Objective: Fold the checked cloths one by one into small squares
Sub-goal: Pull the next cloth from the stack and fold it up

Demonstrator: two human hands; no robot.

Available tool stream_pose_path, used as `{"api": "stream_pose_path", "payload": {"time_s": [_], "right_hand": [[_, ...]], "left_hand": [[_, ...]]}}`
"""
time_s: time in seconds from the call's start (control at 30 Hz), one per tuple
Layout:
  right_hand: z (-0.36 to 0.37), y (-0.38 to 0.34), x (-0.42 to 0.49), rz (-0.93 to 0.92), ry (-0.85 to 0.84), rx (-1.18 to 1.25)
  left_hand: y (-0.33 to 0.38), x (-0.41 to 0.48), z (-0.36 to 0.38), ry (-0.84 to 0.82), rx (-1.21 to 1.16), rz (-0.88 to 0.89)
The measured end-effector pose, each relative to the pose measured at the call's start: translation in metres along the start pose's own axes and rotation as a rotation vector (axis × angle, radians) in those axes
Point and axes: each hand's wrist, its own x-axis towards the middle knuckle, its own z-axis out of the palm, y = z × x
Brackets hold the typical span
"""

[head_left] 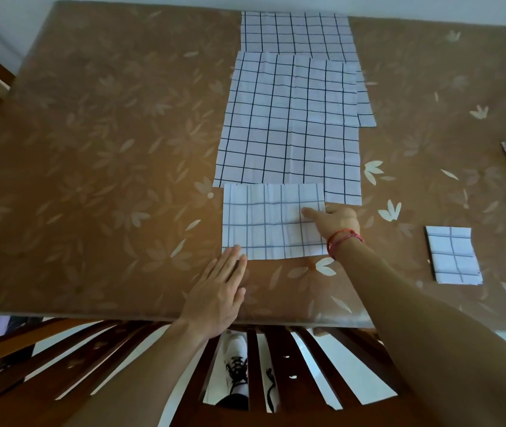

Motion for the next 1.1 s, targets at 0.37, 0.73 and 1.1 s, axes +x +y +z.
{"api": "stream_pose_path", "payload": {"time_s": [0.37,0.73,1.1], "right_hand": [[-0.009,0.005,-0.011,-0.086,0.056,0.044],[-0.008,0.04,-0.029,0.168,0.21,0.392],[0.004,0.049,-0.089,0.359,-0.25,0.841]], "left_hand": [[0.005,0.003,-0.01,0.03,-0.099,-0.035],[0.026,0.023,-0.024,0.1,-0.081,0.028],[0.037,0.043,-0.021,0.138,-0.126,0.075]]}}
